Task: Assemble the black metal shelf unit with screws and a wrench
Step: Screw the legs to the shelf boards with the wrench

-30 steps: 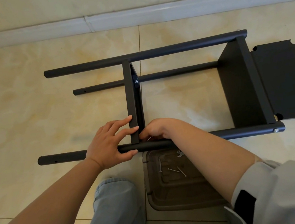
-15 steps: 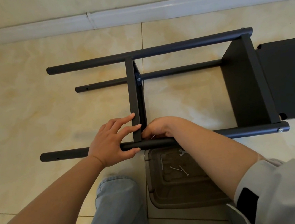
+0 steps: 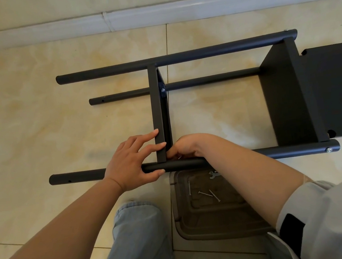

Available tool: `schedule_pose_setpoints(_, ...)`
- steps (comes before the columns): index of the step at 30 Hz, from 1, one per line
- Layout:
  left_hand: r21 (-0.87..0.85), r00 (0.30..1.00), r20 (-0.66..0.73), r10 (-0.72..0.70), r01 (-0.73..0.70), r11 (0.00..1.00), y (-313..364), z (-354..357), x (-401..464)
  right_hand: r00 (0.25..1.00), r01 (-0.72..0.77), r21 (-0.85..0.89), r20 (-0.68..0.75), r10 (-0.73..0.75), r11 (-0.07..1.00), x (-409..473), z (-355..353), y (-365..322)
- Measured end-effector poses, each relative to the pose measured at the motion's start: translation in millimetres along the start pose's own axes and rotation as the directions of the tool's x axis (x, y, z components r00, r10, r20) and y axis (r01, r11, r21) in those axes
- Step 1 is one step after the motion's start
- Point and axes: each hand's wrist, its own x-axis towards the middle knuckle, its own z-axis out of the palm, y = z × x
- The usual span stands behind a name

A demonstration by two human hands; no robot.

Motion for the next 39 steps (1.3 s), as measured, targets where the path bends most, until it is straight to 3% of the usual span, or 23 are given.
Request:
schedule_pose_setpoints(7,0.006,1.0,-0.003,0.001,-0.001,1.0,0.6,0.4,0.6,1.0,-0.016,0.073,-0.001,0.016,0.997,2.5,-2.9,3.6)
schedule_pose_setpoints(39,0.049,1.0,-0.002,-0.001,0.002,0.999,0.9,-0.7,1.7,1.0,-0.009,0.028,0.008,0.009,1.0,5.3,-2.9,5.0)
